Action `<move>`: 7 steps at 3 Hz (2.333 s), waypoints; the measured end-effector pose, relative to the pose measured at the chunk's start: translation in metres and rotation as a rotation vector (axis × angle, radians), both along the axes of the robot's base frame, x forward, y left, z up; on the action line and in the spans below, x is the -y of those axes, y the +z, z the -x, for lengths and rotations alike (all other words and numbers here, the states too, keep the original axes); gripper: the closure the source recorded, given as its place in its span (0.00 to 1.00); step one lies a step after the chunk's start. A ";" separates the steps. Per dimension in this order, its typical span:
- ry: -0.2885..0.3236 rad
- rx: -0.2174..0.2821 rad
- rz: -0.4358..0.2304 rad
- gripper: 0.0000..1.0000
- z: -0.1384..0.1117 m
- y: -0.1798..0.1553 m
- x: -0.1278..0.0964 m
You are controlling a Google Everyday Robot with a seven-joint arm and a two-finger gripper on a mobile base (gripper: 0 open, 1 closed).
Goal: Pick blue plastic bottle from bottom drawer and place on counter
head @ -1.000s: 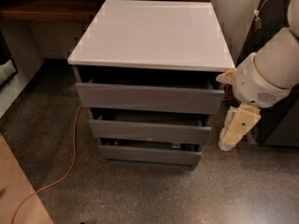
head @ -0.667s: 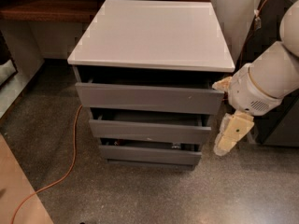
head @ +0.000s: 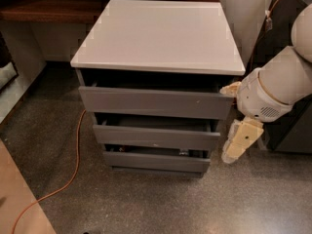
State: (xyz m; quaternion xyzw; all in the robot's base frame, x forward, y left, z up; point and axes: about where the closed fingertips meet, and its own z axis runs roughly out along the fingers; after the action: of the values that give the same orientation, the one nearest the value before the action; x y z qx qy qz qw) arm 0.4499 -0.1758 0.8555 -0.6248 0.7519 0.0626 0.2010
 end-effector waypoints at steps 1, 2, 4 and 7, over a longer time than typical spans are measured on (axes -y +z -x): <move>0.043 -0.031 -0.077 0.00 -0.003 -0.038 -0.017; 0.092 -0.047 -0.146 0.00 -0.013 -0.080 -0.033; 0.152 -0.043 -0.195 0.00 -0.026 -0.148 -0.054; 0.188 -0.023 -0.228 0.00 -0.043 -0.263 -0.078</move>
Offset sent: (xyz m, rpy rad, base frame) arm 0.0198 0.0401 -0.1029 0.1939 0.0605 0.1145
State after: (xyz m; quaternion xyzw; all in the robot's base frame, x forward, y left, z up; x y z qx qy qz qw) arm 0.4928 -0.0973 0.5921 -0.6648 0.6802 0.1733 0.2555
